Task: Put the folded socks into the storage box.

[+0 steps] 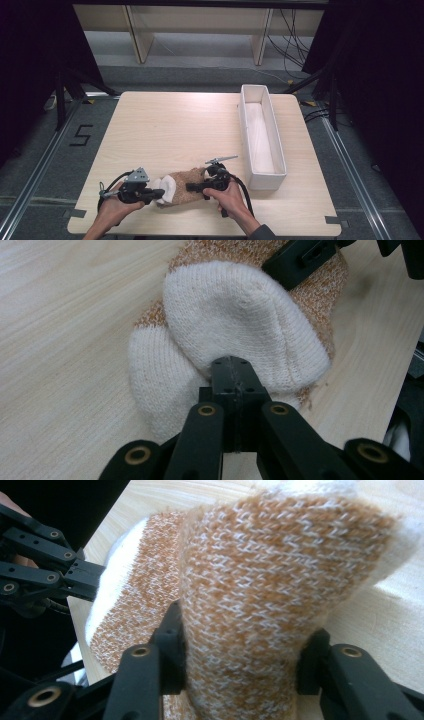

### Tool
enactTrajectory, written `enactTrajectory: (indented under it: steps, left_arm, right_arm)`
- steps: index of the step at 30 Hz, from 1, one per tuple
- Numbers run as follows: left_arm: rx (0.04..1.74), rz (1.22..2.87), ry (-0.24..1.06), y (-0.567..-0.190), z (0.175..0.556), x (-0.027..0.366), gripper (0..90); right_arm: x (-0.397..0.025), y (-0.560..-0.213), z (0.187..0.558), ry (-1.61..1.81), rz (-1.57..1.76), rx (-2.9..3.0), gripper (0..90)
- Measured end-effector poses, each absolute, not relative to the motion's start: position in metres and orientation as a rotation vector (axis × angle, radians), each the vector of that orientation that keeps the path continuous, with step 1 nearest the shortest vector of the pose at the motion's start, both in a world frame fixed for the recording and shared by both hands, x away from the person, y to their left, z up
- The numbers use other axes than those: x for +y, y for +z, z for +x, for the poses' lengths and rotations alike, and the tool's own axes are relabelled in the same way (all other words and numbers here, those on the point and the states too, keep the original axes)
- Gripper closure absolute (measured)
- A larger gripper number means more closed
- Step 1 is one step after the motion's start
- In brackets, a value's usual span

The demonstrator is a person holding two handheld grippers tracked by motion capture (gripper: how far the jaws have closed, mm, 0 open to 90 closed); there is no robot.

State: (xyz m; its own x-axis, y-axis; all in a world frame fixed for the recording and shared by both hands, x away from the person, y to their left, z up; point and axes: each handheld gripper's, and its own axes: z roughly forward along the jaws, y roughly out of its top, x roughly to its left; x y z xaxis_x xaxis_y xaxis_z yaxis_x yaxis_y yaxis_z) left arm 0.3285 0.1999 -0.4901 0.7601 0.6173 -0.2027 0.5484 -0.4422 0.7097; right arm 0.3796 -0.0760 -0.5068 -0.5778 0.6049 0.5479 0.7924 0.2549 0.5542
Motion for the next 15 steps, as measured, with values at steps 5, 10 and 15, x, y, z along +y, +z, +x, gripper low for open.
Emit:
enactTrajectory:
  steps: [5, 10, 15]
  left_arm:
    - [0.865, 2.150, 0.118, -0.490, 0.327, 0.201, 89.4]
    - [0.866, 2.149, 0.119, -0.490, 0.327, 0.201, 89.4]
    - [0.868, 2.147, 0.107, -0.491, 0.328, 0.201, 89.4]
  right_arm:
    - [-0.074, -0.498, 0.376, -1.248, -1.243, -2.346, 57.8]
    - [-0.072, -0.492, 0.375, -1.257, -1.202, -2.393, 58.1]
    - [-0.072, -0.498, 0.379, -1.224, -1.235, -2.363, 54.7]
